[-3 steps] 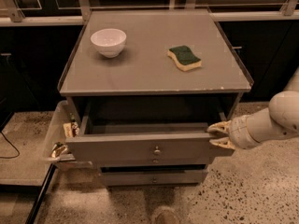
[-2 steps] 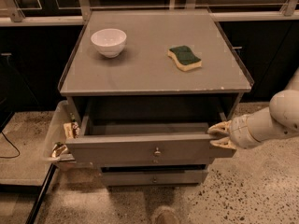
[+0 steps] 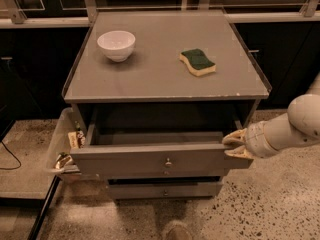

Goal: Open top drawer

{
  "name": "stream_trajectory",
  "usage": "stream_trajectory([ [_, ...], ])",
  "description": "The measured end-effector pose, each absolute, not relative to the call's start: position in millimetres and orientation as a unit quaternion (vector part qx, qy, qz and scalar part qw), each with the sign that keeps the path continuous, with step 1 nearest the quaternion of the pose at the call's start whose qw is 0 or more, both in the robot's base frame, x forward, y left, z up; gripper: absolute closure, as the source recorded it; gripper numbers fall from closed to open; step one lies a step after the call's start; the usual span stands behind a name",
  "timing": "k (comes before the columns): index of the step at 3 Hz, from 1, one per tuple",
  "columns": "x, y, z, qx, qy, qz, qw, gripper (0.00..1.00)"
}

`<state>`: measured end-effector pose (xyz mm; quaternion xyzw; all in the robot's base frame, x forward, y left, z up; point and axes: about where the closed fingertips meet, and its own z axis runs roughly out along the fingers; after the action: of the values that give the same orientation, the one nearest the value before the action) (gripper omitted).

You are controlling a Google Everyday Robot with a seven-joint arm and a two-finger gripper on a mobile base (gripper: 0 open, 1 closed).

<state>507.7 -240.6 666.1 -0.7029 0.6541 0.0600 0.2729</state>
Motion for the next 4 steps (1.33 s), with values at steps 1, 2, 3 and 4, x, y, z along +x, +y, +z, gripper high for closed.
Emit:
stream_trajectory([
  [1,511.1,-240.9,665.8,-0.704,0.655,0.066,0.266,0.34],
  [2,511.1,-240.9,668.8,-0.704,0.655,0.066,0.266,0.11],
  [3,522.2,-222.5,645.9,-0.721,0.642,0.09,0.244,0.0],
  [4,534.0,-198.9,616.3,-0.738,0.629,0.12,0.214,0.0],
])
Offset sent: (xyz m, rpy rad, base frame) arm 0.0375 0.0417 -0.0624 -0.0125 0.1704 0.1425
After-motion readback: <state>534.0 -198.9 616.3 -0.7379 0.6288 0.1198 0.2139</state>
